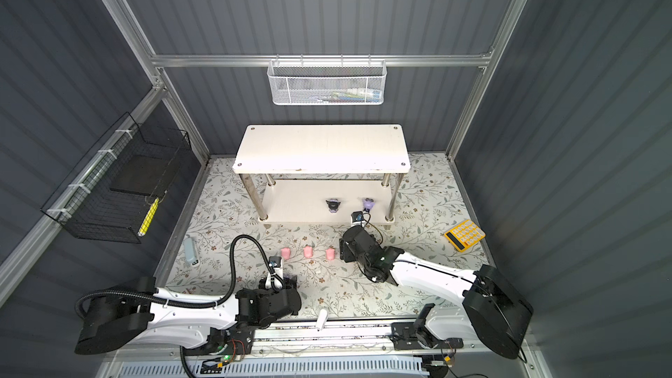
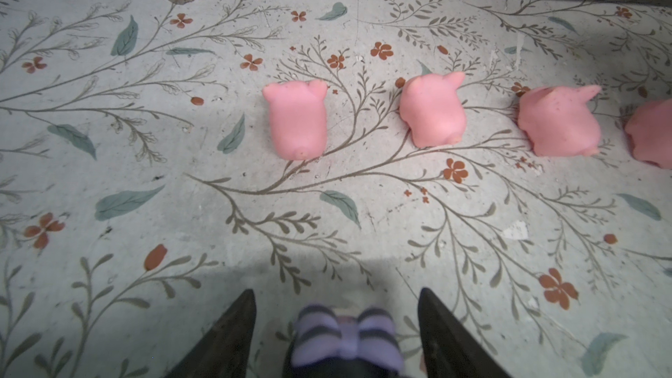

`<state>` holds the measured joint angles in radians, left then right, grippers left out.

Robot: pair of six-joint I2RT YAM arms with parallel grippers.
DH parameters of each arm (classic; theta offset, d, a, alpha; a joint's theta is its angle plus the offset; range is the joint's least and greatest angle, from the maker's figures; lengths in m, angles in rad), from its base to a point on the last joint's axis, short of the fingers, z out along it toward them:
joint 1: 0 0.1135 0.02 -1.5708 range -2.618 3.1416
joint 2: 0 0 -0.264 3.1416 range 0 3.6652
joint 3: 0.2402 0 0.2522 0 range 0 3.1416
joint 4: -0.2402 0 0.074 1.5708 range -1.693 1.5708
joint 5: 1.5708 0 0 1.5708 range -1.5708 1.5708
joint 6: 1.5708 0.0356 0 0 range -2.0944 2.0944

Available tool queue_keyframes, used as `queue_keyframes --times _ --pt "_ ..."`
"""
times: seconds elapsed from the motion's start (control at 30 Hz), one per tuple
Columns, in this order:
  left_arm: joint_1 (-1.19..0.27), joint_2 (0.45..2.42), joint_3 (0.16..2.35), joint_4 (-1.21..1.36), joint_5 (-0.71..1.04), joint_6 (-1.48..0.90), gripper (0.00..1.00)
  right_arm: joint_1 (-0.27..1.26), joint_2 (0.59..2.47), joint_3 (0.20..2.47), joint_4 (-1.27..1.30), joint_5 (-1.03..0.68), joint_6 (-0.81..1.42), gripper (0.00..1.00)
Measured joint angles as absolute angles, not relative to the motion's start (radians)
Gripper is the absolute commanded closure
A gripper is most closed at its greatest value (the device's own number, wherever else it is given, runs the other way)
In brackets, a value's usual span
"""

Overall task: Place and organize the plastic toys onto the shelf
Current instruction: 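Lower the left gripper and close it on the black witch-cat toy, then lift the black witch-cat toy off the table with the left gripper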

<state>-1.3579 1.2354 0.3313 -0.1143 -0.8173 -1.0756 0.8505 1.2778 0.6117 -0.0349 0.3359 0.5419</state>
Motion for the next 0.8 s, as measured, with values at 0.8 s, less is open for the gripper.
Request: queue_keyframes --times 0.8 --pt "-1.353 1.227 0.327 -0.128 -0.827 -1.072 0.49 0.850 1.300 0.617 -0.026 0.320 0.542 0.27"
